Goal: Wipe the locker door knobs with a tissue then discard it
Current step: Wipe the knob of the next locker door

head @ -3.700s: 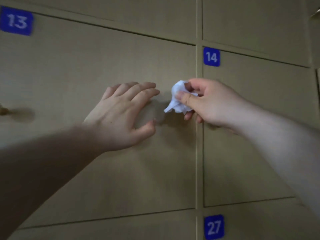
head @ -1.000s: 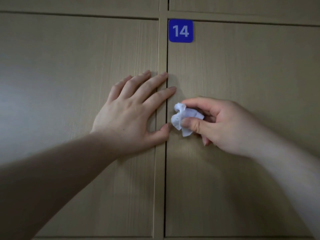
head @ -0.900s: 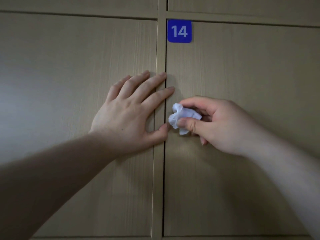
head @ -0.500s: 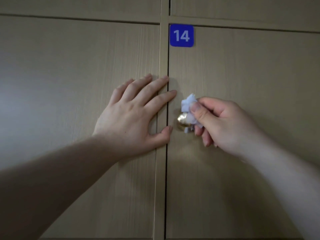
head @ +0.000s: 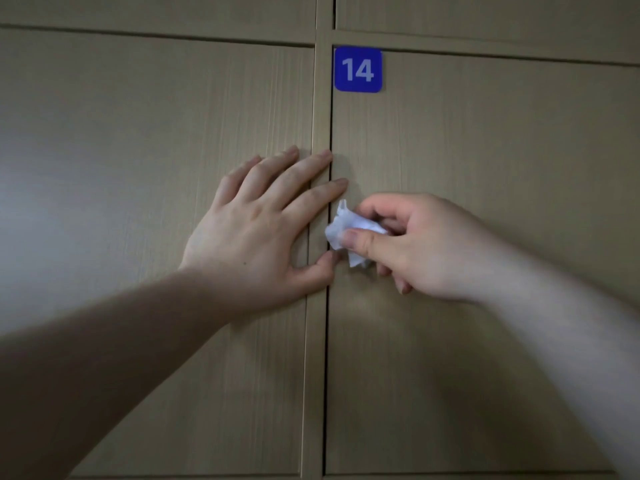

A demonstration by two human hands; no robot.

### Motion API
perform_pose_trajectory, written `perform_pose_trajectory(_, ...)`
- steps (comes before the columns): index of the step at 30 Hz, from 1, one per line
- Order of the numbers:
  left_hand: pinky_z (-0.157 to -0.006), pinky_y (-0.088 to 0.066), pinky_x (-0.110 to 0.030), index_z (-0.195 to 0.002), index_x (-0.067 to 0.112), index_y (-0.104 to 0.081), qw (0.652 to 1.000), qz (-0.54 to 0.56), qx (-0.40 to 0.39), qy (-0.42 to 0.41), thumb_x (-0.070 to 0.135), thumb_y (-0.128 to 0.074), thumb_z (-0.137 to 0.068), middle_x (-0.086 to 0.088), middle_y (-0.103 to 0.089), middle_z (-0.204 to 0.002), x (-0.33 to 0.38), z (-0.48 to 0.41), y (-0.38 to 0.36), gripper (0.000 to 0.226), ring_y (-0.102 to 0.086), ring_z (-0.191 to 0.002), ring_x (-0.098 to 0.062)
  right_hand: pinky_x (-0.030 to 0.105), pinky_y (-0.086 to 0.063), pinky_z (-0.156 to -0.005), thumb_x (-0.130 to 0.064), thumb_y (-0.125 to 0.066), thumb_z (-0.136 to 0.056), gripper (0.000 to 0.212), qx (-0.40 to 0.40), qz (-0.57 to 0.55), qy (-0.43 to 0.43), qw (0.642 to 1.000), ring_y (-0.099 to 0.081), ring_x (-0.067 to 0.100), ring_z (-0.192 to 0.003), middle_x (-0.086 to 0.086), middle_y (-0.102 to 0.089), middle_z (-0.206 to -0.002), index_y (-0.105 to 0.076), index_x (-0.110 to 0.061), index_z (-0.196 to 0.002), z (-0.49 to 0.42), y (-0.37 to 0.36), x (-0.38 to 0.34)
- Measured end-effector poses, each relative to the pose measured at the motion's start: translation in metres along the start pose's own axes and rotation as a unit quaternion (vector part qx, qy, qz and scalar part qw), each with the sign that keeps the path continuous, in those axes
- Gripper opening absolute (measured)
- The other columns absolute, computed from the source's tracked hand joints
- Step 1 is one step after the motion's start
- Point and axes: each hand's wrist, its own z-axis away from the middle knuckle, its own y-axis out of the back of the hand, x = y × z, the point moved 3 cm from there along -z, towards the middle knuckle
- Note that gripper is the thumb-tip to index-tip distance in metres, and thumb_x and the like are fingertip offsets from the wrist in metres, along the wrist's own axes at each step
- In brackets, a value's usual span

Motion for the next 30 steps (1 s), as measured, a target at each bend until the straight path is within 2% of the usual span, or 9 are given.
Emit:
perform_pose_trajectory(3,-0.121,-0.016,-0.043,-0.150,0.032,-0.040,1.000,-0.004,-0.002,0.001,0.066,-0.041,-0.086,0.006,-0.027,-0.162,-0.001,0.000,0.000,0.073,-0.021,-0.151,-0.020,0.024,-0.042,-0.051,-0.049,-0.058,-0.092,0.029,0.047,-0.008,-0.002,0.999,-0.050,0.007,-0.041,-0.002,-0.060,-0.056,-0.065,-0.022,-0.083,0.000,-0.005,0.002)
perform_pose_trajectory(7,-0.121,-0.016,-0.043,-0.150,0.032,-0.041,1.000,0.001,0.001,0.001,0.066,-0.044,-0.084,0.006,-0.029,-0.161,-0.001,0.001,-0.001,0.075,-0.023,-0.150,-0.021,0.020,-0.040,-0.046,-0.044,-0.049,-0.098,0.029,0.034,-0.067,-0.030,0.997,-0.053,0.010,-0.040,-0.005,-0.061,-0.054,-0.066,-0.026,-0.083,0.003,-0.002,0.006)
perform_pose_trajectory(11,-0.121,-0.018,-0.044,-0.149,0.031,-0.042,1.000,0.002,0.003,0.002,0.065,-0.045,-0.083,0.006,-0.030,-0.161,-0.001,0.001,0.000,0.075,-0.024,-0.150,-0.021,0.024,-0.039,-0.043,-0.062,-0.040,-0.093,0.051,0.026,-0.107,-0.042,0.993,-0.057,0.016,-0.045,0.004,-0.066,-0.061,-0.064,-0.020,-0.077,0.004,0.000,0.008)
perform_pose_trajectory(17,-0.121,-0.017,-0.043,-0.150,0.032,-0.041,1.000,0.002,0.000,0.000,0.065,-0.043,-0.085,0.006,-0.029,-0.161,-0.001,0.000,0.000,0.073,-0.023,-0.150,-0.021,0.017,-0.038,-0.043,-0.052,-0.052,-0.093,0.026,0.029,-0.005,-0.026,0.999,-0.053,0.005,-0.042,-0.011,-0.063,-0.056,-0.071,-0.039,-0.081,0.004,0.005,0.001)
perform_pose_trajectory(21,-0.121,-0.018,-0.042,-0.149,0.031,-0.043,1.000,0.004,0.007,0.002,0.065,-0.042,-0.086,0.005,-0.032,-0.161,-0.001,0.001,0.001,0.072,-0.025,-0.149,-0.021,0.024,-0.047,-0.062,-0.056,-0.051,-0.089,0.022,0.063,0.183,0.043,0.980,-0.059,0.002,-0.071,-0.016,-0.068,-0.074,-0.069,-0.044,-0.095,0.008,0.009,-0.012)
perform_pose_trajectory(24,-0.120,-0.016,-0.041,-0.150,0.031,-0.042,1.000,0.004,0.006,0.001,0.066,-0.041,-0.087,0.005,-0.031,-0.161,0.000,0.001,0.001,0.072,-0.025,-0.149,-0.021,0.019,-0.040,-0.054,-0.049,-0.051,-0.090,0.015,0.051,0.196,0.070,0.977,-0.056,0.004,-0.069,-0.013,-0.064,-0.074,-0.059,-0.039,-0.097,0.007,0.007,-0.013)
perform_pose_trajectory(26,-0.121,-0.014,-0.041,-0.151,0.033,-0.039,1.000,0.002,-0.006,0.001,0.065,-0.042,-0.086,0.006,-0.028,-0.162,-0.001,0.001,0.000,0.073,-0.022,-0.150,-0.020,0.031,-0.045,-0.055,-0.043,-0.049,-0.094,0.009,0.048,0.189,0.082,0.977,-0.056,0.011,-0.060,-0.006,-0.064,-0.070,-0.054,-0.035,-0.096,0.005,0.008,-0.012)
perform_pose_trajectory(28,-0.122,-0.013,-0.041,-0.152,0.033,-0.037,1.000,-0.001,-0.014,0.003,0.065,-0.042,-0.085,0.006,-0.026,-0.163,-0.001,0.001,0.000,0.075,-0.019,-0.151,-0.019,0.035,-0.047,-0.055,-0.035,-0.046,-0.097,0.012,0.055,0.167,0.087,0.981,-0.056,0.013,-0.057,-0.004,-0.063,-0.065,-0.057,-0.033,-0.093,0.003,0.009,-0.012)
perform_pose_trajectory(30,-0.121,-0.014,-0.041,-0.151,0.033,-0.038,1.000,0.003,-0.009,0.004,0.065,-0.042,-0.084,0.006,-0.027,-0.162,-0.001,0.000,0.000,0.075,-0.021,-0.151,-0.020,0.027,-0.046,-0.056,-0.035,-0.044,-0.097,0.020,0.041,0.166,0.086,0.981,-0.058,0.008,-0.062,-0.012,-0.065,-0.066,-0.062,-0.031,-0.090,0.001,0.009,-0.013)
